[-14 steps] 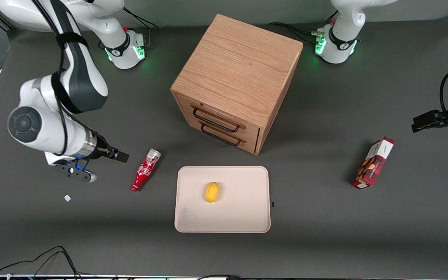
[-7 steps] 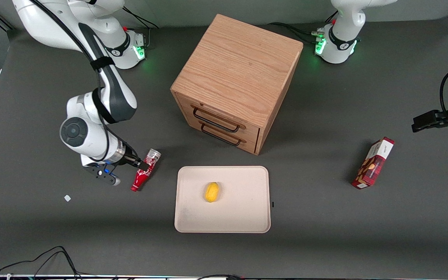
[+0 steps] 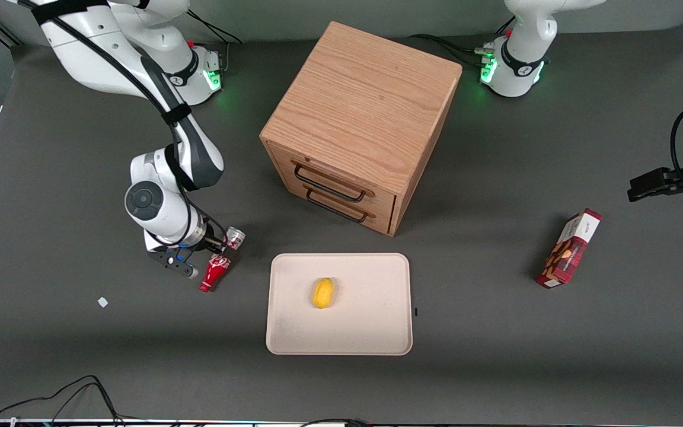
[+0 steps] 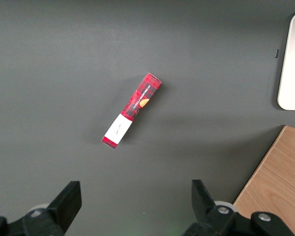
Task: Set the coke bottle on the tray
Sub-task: 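Close the right gripper around the bottle's body, then lift the bottle and carry it with the right gripper onto the white tray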
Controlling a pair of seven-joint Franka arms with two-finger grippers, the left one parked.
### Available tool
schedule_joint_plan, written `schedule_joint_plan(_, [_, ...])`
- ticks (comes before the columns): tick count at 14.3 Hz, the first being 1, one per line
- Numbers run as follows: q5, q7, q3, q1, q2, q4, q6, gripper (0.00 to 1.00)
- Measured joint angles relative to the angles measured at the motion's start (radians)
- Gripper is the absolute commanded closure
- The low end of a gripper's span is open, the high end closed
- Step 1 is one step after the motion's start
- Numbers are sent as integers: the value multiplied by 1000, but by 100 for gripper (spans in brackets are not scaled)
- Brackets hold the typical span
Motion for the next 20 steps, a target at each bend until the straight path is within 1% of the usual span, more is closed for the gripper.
schedule_joint_plan(5, [-3,0,0,0,69,-3,92,0])
schedule_joint_plan(7, [-17,0,0,0,96,-3,123,0])
schedule_joint_plan(8, [-23,0,0,0,106,-3,137,1])
schedule_joint_plan(9, [-25,0,0,0,115,-3,146,8])
schedule_joint_plan(10, [-25,0,0,0,121,-3,154,26])
schedule_joint_plan(11, [-26,0,-1,0,123,-2,155,80])
schedule_joint_plan(12, [-27,0,-1,0,123,-2,155,100])
schedule_joint_plan(20, [-39,1,-2,0,123,-1,155,100])
